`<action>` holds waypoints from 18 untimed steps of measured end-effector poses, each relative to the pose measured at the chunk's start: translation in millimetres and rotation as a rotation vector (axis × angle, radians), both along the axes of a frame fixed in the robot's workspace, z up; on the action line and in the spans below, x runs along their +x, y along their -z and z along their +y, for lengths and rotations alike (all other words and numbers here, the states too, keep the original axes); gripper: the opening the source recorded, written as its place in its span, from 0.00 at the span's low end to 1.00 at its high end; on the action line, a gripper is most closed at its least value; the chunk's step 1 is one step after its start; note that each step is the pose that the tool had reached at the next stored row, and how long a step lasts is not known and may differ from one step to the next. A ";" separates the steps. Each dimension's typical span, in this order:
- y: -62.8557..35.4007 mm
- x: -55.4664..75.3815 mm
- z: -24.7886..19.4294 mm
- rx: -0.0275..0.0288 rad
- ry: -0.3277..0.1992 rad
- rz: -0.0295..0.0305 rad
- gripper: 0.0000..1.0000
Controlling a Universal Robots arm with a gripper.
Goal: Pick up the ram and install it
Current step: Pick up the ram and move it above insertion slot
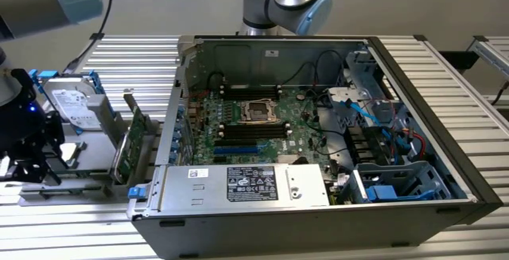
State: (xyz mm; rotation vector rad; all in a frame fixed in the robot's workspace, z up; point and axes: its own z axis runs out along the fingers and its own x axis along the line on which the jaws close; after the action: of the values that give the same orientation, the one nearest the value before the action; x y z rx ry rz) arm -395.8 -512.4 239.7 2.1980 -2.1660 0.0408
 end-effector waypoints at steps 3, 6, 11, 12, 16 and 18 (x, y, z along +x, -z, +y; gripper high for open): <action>5.4 0.0 0.0 0.0000 -0.002 0.0000 0.36; 10.3 -0.2 -0.7 -0.0007 -0.005 0.0000 0.36; 17.2 -0.5 -2.7 -0.0024 -0.009 0.0001 0.36; 18.4 -0.6 -3.4 -0.0025 -0.009 0.0000 0.36; 22.4 -1.3 -6.5 -0.0031 -0.011 0.0000 0.36; 25.4 -2.0 -7.5 -0.0031 -0.011 -0.0001 0.36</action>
State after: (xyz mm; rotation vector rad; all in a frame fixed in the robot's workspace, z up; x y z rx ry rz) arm -397.9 -519.9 214.3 2.2087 -2.1521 0.0447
